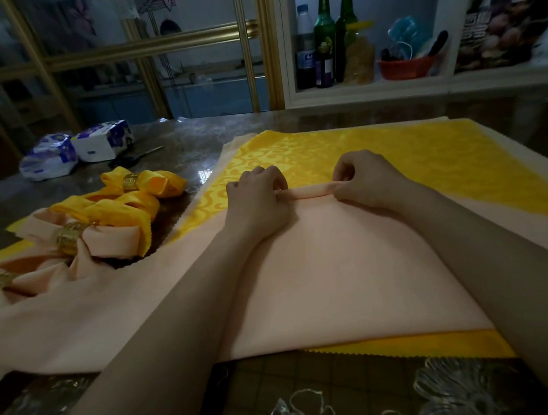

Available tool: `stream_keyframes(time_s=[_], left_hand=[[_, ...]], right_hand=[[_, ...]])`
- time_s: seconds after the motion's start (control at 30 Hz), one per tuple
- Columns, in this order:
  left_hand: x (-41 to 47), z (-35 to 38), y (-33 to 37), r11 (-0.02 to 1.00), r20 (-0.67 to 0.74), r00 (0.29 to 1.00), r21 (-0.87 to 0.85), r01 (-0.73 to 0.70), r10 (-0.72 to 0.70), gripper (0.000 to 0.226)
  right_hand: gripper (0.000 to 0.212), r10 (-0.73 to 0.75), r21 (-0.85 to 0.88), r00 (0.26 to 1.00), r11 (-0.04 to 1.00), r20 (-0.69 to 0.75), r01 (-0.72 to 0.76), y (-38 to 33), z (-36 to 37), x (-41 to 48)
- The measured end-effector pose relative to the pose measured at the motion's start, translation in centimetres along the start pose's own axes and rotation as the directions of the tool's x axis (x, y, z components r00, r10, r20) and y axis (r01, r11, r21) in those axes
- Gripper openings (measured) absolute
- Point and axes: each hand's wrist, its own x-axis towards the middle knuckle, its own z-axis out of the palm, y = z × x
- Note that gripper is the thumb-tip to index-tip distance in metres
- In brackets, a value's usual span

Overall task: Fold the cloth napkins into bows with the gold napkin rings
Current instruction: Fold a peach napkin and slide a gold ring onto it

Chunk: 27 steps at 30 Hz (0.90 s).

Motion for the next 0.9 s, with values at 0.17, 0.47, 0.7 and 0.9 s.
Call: stream_keyframes(time_s=[0.17, 0.47, 0.7, 0.9], left_hand=[[-0.2, -0.1, 0.3, 0.998, -0.008, 1.000, 0.061, 0.010, -0.010, 0.025], [0.3, -0.2, 0.3, 0.990, 0.105, 0.993, 0.137, 0.032, -0.046, 0.024], [0.8, -0.3, -0.7, 0.997, 0.192, 0.980, -0.034, 0.065, -0.057, 0.023], [0.8, -1.3, -1.5, 0.991, 0.296, 0.955, -0.124, 0.048, -0.009, 0.020]], right_hand=[[0.020, 0.041, -0.079, 0.997, 0.996, 0.064, -0.036, -1.1, -0.5, -0.3], [0.016, 0.152, -0.047, 0.980, 0.988, 0.127, -0.147, -1.5, -1.8, -0.1], [0.018, 0.118, 0.135, 0.986, 0.982, 0.121, -0.134, 1.0, -2.4, -1.0], [0.010, 0.169, 0.080, 0.985, 0.982, 0.043, -0.172, 1.9, -1.1, -1.7]])
